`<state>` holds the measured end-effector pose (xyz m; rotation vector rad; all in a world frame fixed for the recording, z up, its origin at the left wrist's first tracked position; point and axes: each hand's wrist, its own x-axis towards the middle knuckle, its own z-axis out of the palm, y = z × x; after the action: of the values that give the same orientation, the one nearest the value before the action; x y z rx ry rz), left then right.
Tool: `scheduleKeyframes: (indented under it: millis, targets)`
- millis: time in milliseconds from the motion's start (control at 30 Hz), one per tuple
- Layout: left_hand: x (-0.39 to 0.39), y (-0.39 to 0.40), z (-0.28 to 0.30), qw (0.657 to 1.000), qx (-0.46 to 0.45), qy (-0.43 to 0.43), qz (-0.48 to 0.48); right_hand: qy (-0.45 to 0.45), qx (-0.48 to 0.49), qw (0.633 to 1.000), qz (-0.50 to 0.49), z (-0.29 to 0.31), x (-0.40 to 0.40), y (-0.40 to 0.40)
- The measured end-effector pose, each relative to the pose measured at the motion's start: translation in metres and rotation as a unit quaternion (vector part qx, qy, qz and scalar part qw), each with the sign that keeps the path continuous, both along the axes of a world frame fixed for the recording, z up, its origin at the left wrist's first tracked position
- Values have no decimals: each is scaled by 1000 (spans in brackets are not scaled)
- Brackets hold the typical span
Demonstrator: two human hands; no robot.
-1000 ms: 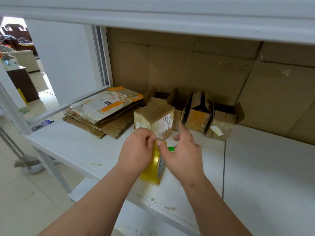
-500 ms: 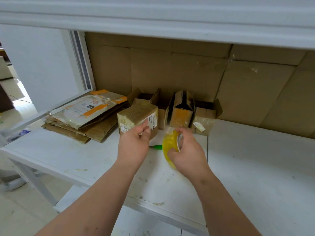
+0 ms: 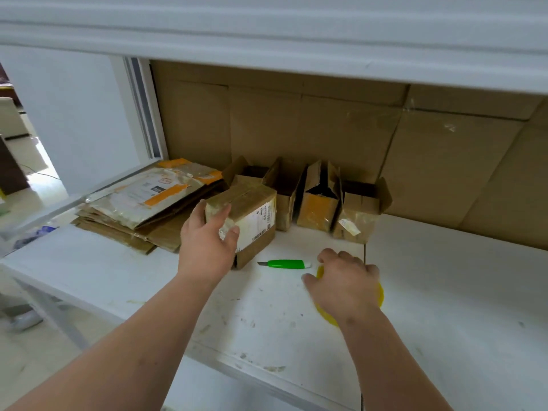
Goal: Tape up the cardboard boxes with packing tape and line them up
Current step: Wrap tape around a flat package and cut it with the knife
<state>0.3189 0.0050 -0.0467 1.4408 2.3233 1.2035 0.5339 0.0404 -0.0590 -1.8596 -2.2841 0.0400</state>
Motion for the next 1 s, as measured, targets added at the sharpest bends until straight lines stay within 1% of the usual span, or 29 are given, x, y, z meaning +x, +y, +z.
scheduleKeyframes:
  millis: [67,100,233,300,367,467,533,633,700,733,800,867,933,1000]
  targets:
    - [-2,3,0,1000,-5,-12,-14,13,36,999,5,2,-11,4]
    - [-2,4,0,1000,-2,-17,-13,30,37,999,16,2,-18,6]
    - [-8,10,3,1000,7,-23,-5,90,-2,994,63,0,-40,15]
    - [-14,12,1,1000,11,-13,-8,119,-12,991,67,0,-45,20]
    - [-21,12,-2,1000,20,-5,-17,167,-20,984,59,1,-49,25]
    - [-31,10,-7,998,48,-12,-39,261,-46,963,51,4,-53,33]
    - [-34,7,-9,996,74,-36,-44,326,-91,939,57,8,-58,38]
    - [-35,4,-12,991,98,-80,-48,386,-150,907,79,9,-71,44]
    - [-34,3,-14,987,95,-120,-40,383,-156,905,100,4,-79,46]
    - [-34,3,-15,982,95,-157,-35,379,-150,907,108,1,-82,47]
    - [-32,5,-16,961,96,-257,-29,379,-139,909,106,-4,-85,47]
    - [-28,8,-20,943,74,-324,-23,381,-135,909,101,-5,-87,47]
    - [-27,10,-24,936,52,-348,-18,373,-128,914,96,-4,-89,47]
    - [-28,12,-30,942,46,-331,-12,368,-118,918,88,-4,-91,48]
